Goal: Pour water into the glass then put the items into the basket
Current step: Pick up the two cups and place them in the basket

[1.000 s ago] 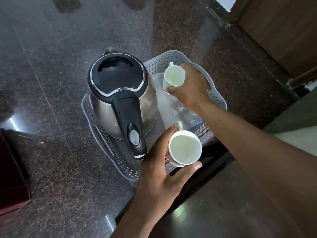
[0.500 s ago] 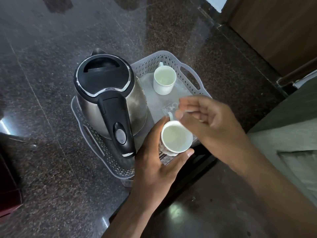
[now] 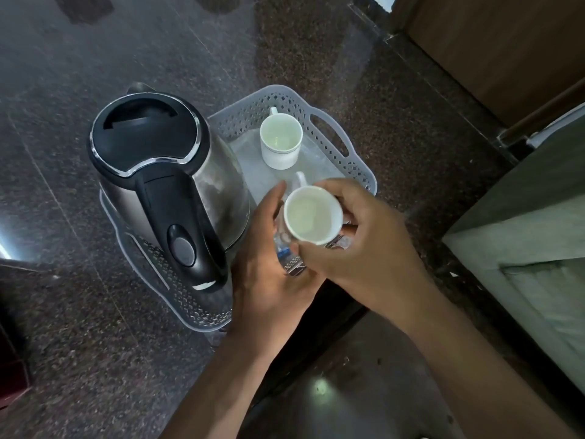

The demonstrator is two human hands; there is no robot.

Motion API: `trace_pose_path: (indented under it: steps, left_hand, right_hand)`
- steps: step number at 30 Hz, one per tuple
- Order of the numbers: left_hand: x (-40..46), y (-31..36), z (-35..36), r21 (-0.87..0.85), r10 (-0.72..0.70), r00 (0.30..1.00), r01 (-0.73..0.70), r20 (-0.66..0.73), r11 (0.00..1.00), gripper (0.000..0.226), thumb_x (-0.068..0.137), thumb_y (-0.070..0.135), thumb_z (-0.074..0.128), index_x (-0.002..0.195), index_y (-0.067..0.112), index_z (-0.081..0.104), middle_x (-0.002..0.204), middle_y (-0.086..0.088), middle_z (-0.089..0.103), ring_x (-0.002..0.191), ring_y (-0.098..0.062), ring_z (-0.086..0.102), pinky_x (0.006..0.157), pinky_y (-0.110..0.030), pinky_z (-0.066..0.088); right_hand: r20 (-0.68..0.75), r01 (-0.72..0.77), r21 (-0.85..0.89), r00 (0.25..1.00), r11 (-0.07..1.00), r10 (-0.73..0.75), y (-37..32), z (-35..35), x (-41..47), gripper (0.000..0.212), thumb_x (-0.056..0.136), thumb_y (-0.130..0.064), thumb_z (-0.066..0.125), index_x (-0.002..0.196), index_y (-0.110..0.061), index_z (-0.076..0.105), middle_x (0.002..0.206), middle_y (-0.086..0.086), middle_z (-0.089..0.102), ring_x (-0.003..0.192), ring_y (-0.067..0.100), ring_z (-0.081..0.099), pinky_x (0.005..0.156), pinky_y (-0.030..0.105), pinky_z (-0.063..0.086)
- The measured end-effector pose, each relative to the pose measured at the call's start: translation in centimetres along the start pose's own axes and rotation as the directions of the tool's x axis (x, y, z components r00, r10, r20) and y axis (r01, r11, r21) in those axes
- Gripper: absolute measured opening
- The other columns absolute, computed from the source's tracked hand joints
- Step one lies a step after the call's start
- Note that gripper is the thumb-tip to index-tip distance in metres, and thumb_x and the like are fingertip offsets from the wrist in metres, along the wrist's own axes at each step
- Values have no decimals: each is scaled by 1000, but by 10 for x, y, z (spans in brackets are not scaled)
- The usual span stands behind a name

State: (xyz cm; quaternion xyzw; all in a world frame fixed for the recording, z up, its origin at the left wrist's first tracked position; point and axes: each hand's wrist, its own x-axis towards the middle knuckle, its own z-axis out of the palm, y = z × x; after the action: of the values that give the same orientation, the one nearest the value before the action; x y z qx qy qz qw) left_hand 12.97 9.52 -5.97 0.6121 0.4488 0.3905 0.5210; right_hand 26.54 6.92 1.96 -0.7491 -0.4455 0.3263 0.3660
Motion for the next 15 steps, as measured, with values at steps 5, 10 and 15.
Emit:
trace_pose_path:
  steps: [5,10,15]
  left_hand:
    - [-3,14,-3,247,-109,994,104,7,963,90,87,46,78,167,30,41,166,13,48,154,-3,46,128,-30,40]
    - [-7,17,-6,408,-133,989,98,60,908,62,99,25,79,158,23,59,150,-1,69,135,-1,49,108,1,27]
    - [-10,21,-8,446,-166,977,91,131,890,63,103,28,74,162,23,54,159,2,62,143,-2,45,114,-10,28]
  right_hand:
    - [-123,-6,-144,992,990,-12,-5,-5,31,62,73,-32,94,128,-27,67,115,-6,73,107,18,71,95,44,60]
    - [-202,-62,-301,979,952,0,7,8,72,62,72,-39,92,127,-25,67,117,-2,74,103,18,69,87,31,55]
    - [-236,-134,-384,971,913,44,22,23,100,64,70,-43,91,125,-23,67,114,0,77,94,19,69,78,27,49]
